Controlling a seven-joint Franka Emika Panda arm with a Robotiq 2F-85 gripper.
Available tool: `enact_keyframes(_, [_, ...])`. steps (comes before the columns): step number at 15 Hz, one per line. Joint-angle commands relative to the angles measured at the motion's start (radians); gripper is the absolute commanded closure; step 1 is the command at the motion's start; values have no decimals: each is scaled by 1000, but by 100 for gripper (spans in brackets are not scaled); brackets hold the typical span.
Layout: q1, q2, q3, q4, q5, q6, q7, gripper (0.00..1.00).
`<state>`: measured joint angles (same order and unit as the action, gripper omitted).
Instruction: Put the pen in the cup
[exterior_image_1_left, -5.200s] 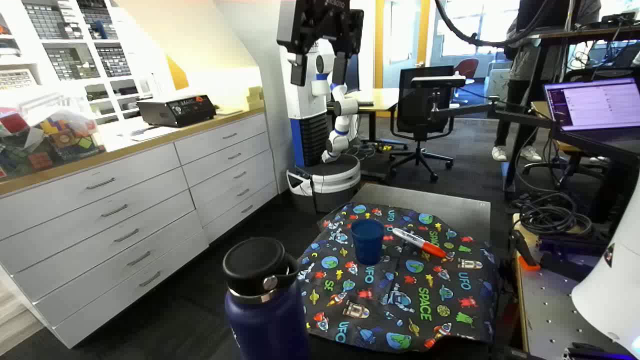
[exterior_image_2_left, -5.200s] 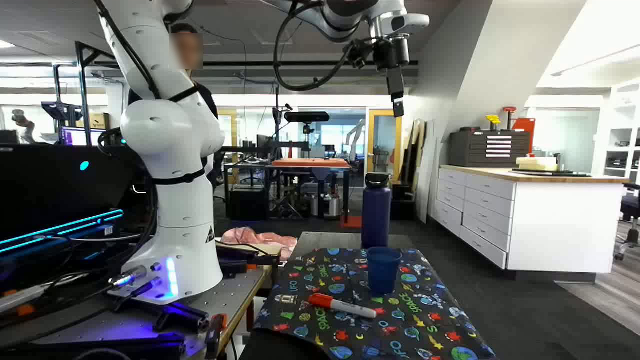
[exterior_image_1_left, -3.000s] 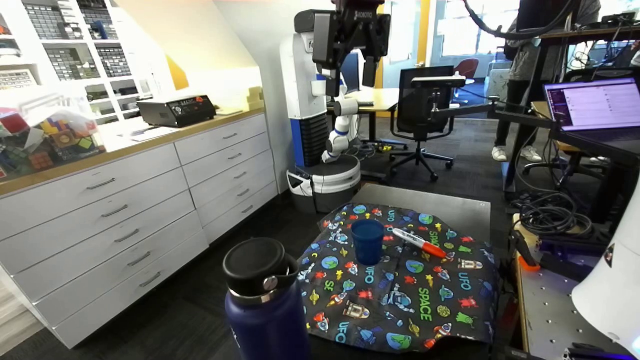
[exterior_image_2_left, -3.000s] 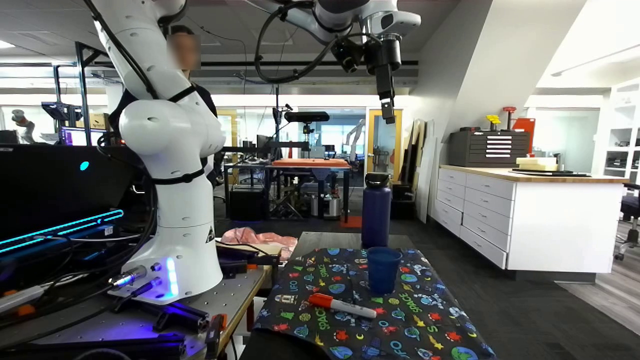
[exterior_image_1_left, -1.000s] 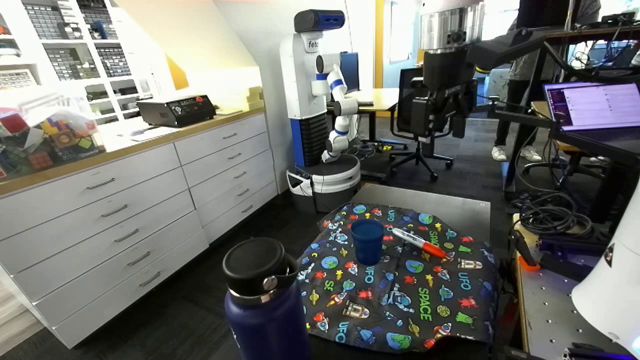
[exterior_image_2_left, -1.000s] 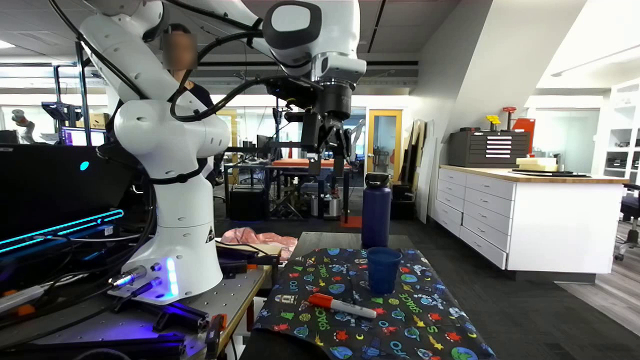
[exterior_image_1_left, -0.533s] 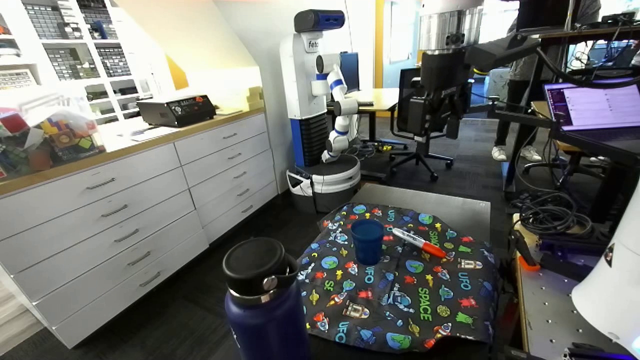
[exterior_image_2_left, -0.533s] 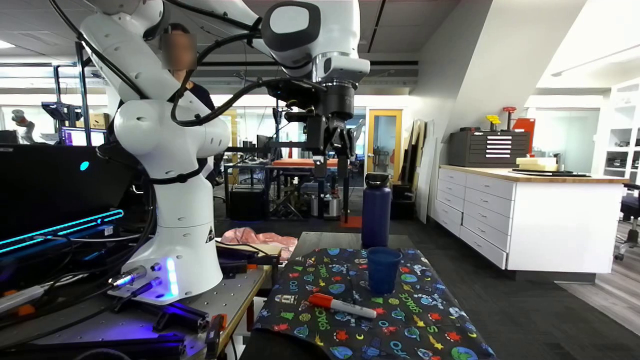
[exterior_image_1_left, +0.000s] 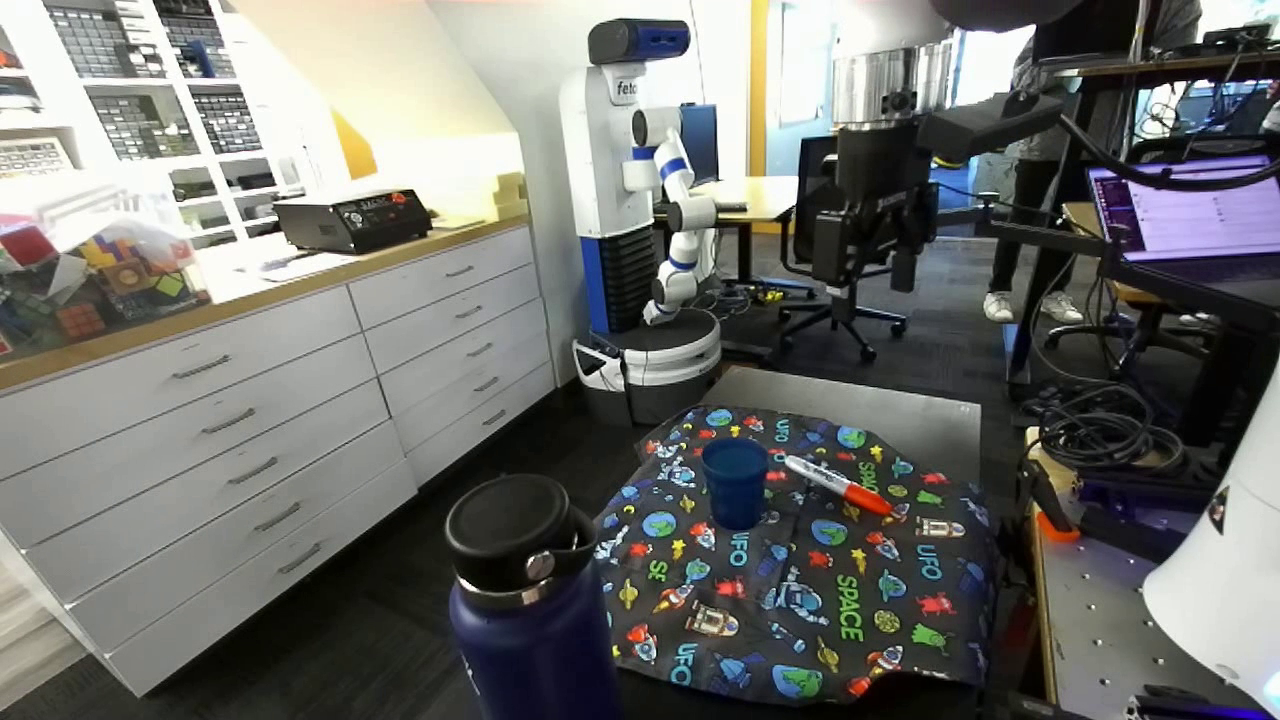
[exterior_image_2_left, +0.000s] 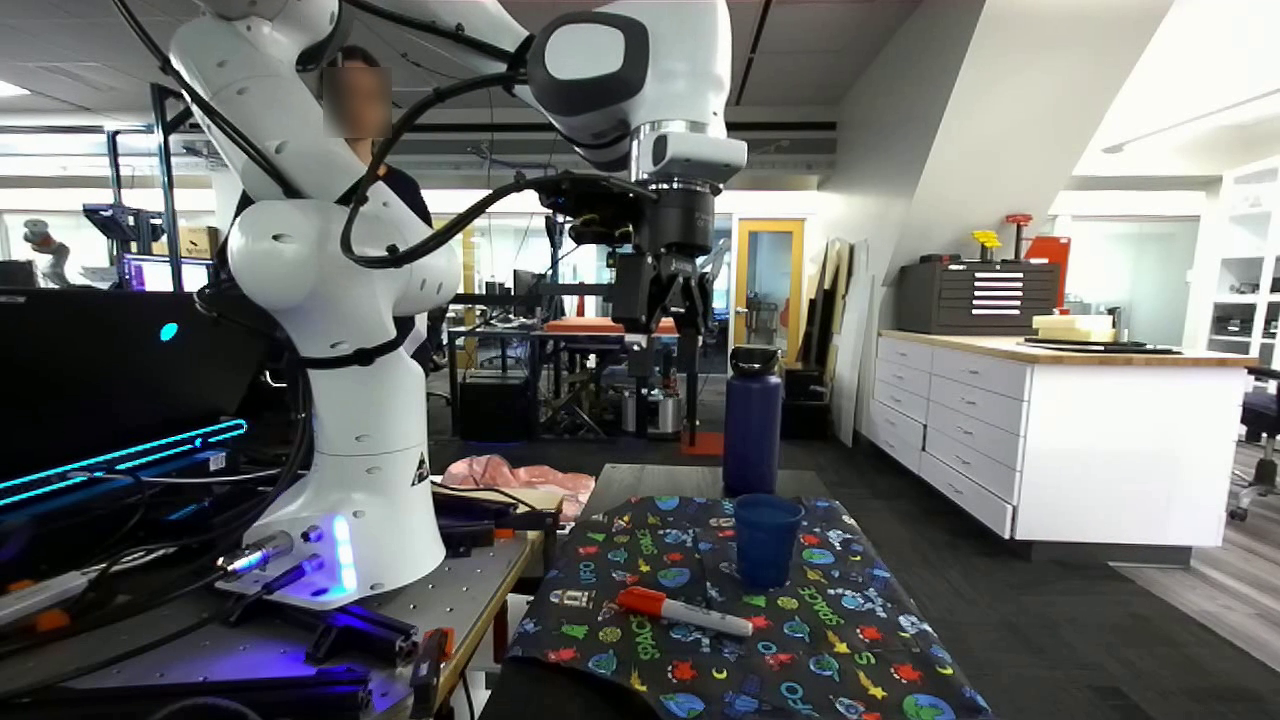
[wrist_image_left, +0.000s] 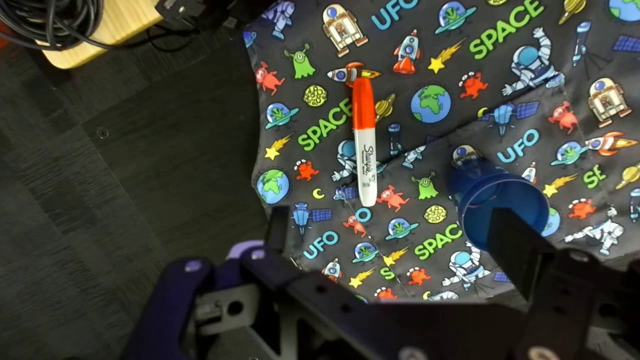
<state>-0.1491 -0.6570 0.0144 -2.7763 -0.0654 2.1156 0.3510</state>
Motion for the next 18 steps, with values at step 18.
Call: enact_keyframes(18, [-9,43,-6,2,1,-6,-23,0])
